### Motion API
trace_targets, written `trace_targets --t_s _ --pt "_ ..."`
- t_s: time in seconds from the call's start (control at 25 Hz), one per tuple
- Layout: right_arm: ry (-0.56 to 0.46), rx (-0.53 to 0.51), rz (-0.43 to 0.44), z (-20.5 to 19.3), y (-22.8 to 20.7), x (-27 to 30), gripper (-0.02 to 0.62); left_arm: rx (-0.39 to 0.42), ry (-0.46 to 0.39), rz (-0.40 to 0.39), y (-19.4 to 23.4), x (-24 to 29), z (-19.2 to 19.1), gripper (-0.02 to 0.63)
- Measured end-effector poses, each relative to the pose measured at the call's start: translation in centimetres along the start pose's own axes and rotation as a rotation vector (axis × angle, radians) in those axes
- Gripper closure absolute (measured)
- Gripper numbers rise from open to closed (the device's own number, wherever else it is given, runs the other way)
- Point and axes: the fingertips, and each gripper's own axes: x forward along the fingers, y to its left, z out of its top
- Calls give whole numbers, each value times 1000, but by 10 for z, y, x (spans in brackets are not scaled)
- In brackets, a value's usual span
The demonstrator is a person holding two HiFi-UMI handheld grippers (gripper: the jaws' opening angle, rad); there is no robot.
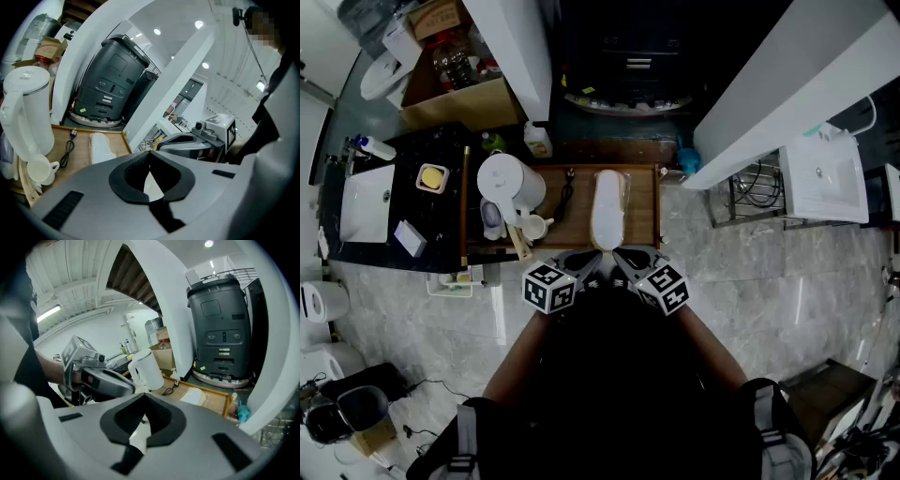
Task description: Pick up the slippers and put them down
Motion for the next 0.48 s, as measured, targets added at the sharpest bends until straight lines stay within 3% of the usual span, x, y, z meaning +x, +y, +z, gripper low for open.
trace_targets --t_s 0.48 --pt "-4 -10 4 5 0 5 589 4 -4 5 3 -3 3 595"
